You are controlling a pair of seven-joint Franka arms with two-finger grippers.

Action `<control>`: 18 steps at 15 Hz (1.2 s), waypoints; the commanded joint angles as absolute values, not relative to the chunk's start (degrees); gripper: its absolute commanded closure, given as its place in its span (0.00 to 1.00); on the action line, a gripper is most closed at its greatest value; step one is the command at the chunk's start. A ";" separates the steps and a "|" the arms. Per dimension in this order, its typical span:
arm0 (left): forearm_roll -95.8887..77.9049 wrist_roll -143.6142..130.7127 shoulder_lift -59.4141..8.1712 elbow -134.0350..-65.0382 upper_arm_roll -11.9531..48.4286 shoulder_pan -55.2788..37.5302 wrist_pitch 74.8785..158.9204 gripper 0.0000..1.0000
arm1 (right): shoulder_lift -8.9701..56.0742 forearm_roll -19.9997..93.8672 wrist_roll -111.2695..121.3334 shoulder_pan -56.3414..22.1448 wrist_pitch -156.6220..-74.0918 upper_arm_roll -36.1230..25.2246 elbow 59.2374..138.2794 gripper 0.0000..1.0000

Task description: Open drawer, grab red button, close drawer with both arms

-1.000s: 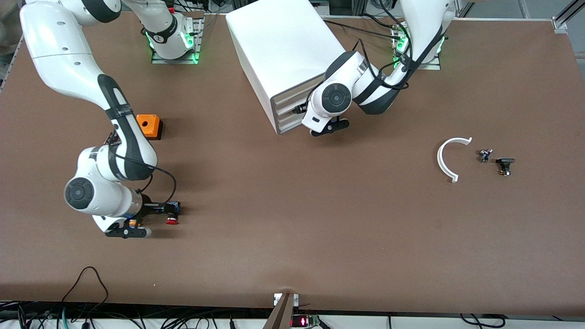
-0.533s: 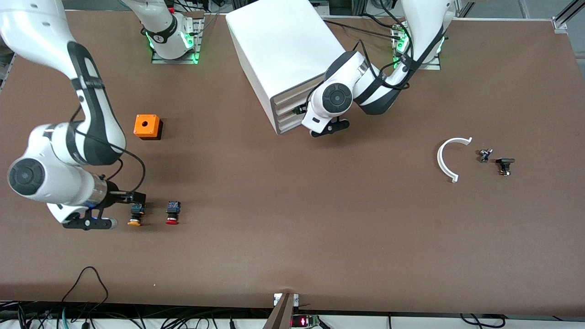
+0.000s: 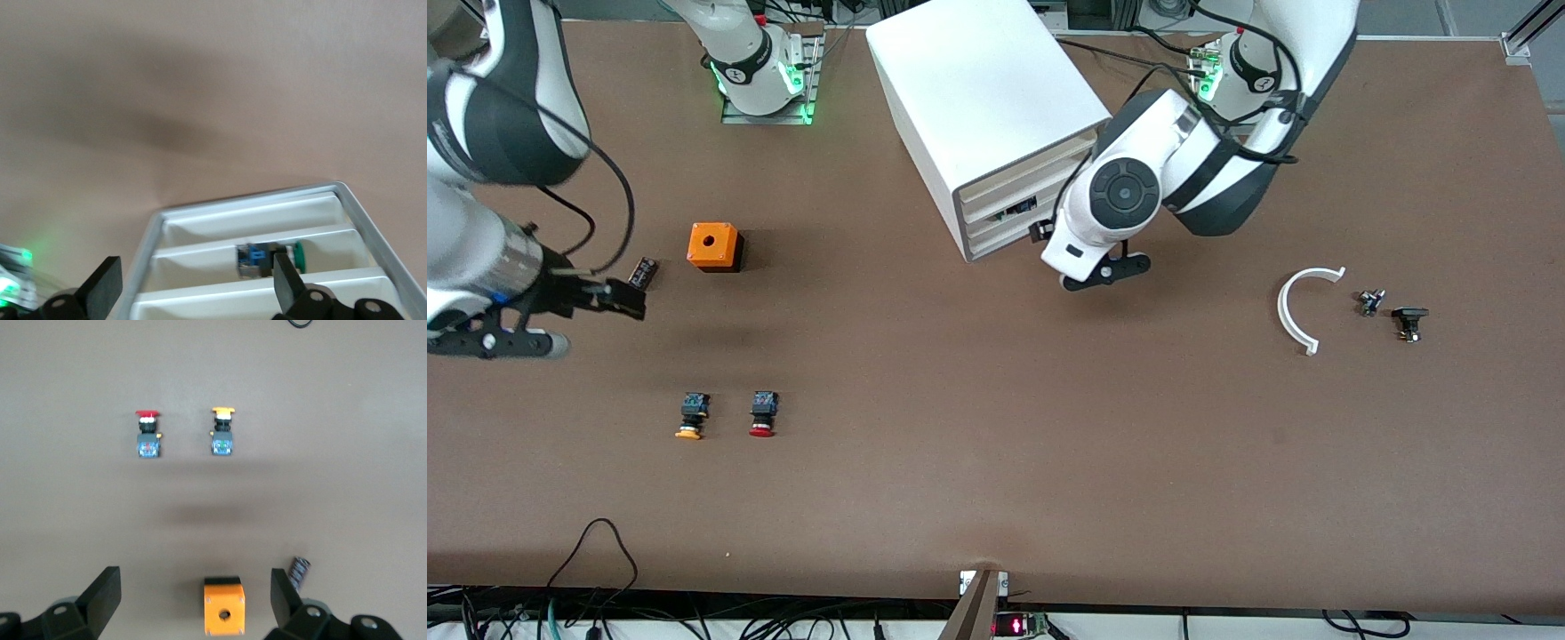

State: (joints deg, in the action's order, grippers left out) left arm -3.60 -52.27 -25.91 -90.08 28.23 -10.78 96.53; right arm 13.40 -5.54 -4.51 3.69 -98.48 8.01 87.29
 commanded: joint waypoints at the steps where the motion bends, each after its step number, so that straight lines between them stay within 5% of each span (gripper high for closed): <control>1: -0.88 -43.89 -25.93 -85.44 28.30 -7.22 90.98 0.00 | 6.61 -4.05 -1.76 4.04 -94.50 7.91 90.09 0.01; 11: 5.45 -8.90 -17.06 -83.67 21.27 -1.94 88.95 0.00 | -0.09 -2.11 -12.19 3.43 -83.59 8.78 84.91 0.01; 18: 0.10 3.42 -5.03 -89.19 5.92 -4.30 89.74 0.00 | 0.26 -1.93 -9.36 3.43 -83.67 9.14 84.64 0.01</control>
State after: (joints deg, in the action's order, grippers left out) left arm 2.70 0.30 -10.76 -84.10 10.84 -2.47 89.51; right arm -0.27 -2.74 -14.21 3.40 -84.68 9.10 85.94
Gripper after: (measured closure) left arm 0.000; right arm 0.004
